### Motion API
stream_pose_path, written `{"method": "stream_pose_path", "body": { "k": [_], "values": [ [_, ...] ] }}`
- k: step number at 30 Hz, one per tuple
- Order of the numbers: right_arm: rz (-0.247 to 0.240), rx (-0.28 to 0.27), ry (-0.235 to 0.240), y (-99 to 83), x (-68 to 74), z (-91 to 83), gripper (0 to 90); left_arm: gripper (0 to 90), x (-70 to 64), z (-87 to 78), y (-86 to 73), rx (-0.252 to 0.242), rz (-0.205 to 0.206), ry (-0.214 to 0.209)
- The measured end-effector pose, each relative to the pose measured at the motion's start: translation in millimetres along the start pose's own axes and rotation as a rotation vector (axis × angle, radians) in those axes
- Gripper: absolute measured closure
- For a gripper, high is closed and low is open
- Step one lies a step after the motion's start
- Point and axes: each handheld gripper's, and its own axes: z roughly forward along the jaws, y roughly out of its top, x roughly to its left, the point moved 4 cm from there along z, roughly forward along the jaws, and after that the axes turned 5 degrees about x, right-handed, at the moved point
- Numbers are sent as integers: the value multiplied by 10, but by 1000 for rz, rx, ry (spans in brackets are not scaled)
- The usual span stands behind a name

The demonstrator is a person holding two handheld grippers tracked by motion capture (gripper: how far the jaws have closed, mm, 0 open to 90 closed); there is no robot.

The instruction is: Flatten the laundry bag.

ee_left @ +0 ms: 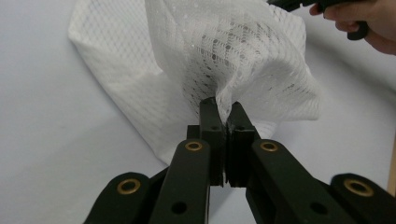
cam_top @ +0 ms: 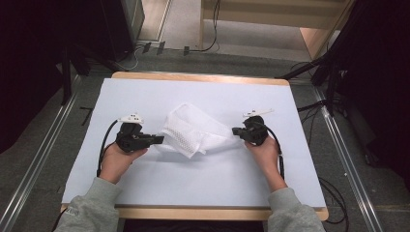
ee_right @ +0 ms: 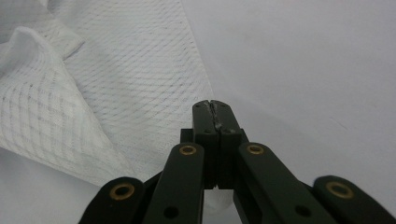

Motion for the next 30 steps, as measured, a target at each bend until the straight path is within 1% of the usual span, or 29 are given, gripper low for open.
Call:
{"method": "stream_pose_path", "body": {
  "k": [2,3,4,7,8,10,13,15,18,20,21,22,23,25,28,30],
  "values": [
    [-6,6,-7,-19,-22,-8,900,890,-27,12,-40,11,3,-6],
    [3,17,-10,-33,-25,-11,900,890,-47,17,-67,15,-1,-11],
    [-3,16,-11,-43,-41,-7,900,890,-61,20,-83,18,-1,-16],
    [3,25,-9,-59,-41,12,900,888,-104,32,-152,41,1,-25],
    [-3,34,-12,-64,-37,27,900,885,-111,36,-172,47,2,-22],
    [1,50,-13,-73,-23,49,900,884,-117,36,-202,53,-5,-24],
    [-15,72,-26,-87,-24,97,900,884,-123,35,-256,68,-12,-32],
    [-12,70,-24,-84,-29,107,900,884,-138,38,-290,77,-15,-43],
    [-9,65,-16,-69,-22,107,900,873,-163,34,-319,87,-8,-45],
    [-3,51,-15,-53,-20,82,885,848,-183,24,-340,92,-6,-44],
    [2,41,-6,-38,-17,64,869,825,-192,11,-354,95,-7,-48],
    [7,25,2,-17,-7,40,849,782,-193,-4,-362,93,-8,-46],
    [6,15,9,-1,7,24,848,767,-196,-26,-367,91,-3,-42],
    [-7,1,18,25,37,3,841,693,-202,-67,-370,80,-7,-42],
    [-14,-7,40,71,99,-20,822,656,-217,-152,-371,57,-8,-45],
    [-21,-26,53,98,136,-41,822,610,-227,-195,-368,46,-20,-58]
  ]
}}
